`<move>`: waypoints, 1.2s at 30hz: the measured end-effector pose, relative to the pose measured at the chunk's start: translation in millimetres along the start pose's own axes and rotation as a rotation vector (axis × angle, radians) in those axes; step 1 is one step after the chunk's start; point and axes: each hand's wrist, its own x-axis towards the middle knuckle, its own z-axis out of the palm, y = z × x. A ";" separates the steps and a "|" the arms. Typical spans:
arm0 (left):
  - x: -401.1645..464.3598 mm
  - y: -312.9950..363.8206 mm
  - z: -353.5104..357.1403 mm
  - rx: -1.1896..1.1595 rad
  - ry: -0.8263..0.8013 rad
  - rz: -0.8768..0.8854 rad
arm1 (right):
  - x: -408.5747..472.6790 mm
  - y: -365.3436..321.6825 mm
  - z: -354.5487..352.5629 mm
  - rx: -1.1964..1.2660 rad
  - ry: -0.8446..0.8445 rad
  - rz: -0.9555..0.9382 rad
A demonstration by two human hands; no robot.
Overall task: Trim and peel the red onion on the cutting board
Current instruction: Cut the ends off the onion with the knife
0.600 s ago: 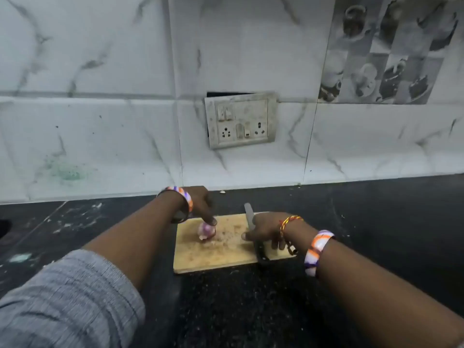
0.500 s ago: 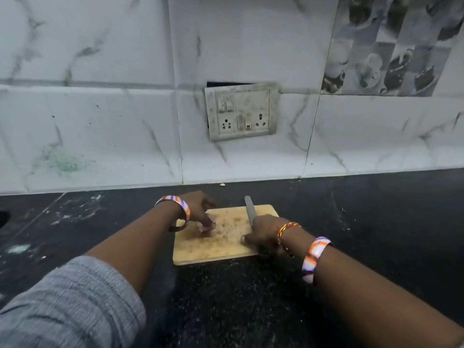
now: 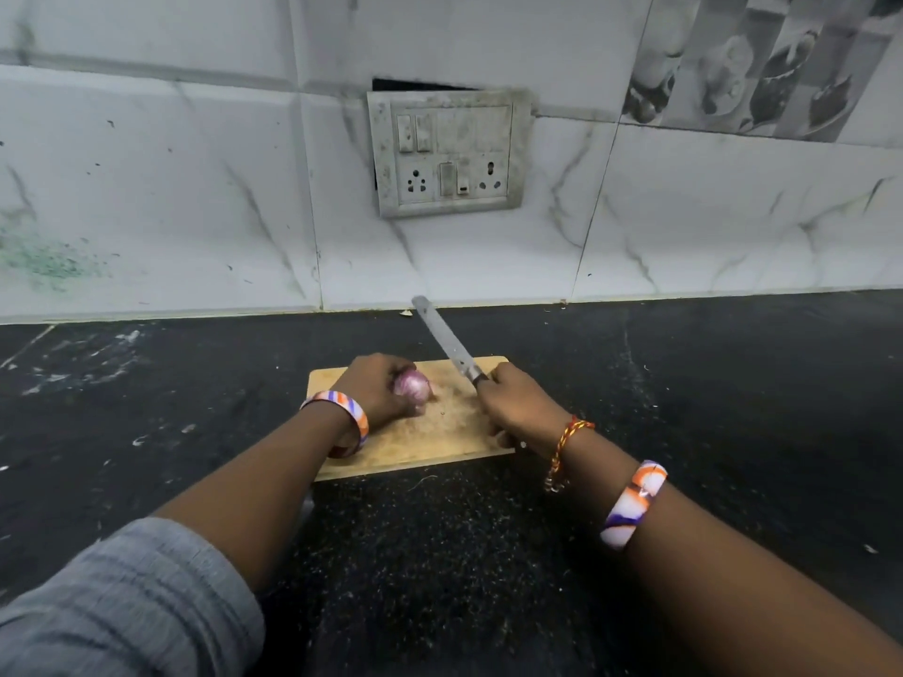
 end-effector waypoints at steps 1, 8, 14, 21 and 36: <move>0.7 -0.8 0.3 0.002 0.004 0.010 | -1.4 -0.4 0.7 0.049 0.002 -0.002; 5.7 -6.3 11.9 -0.018 0.072 0.057 | -3.9 3.9 8.8 0.108 0.020 -0.116; 5.6 -10.5 16.3 -0.180 0.152 0.025 | -2.2 13.4 13.8 0.198 0.031 -0.057; 4.7 -7.9 18.0 -0.211 0.134 0.011 | 1.8 21.8 19.6 0.071 0.057 -0.183; 10.0 -2.5 23.6 0.076 0.076 0.086 | -13.1 20.9 17.4 -0.185 -0.010 -0.250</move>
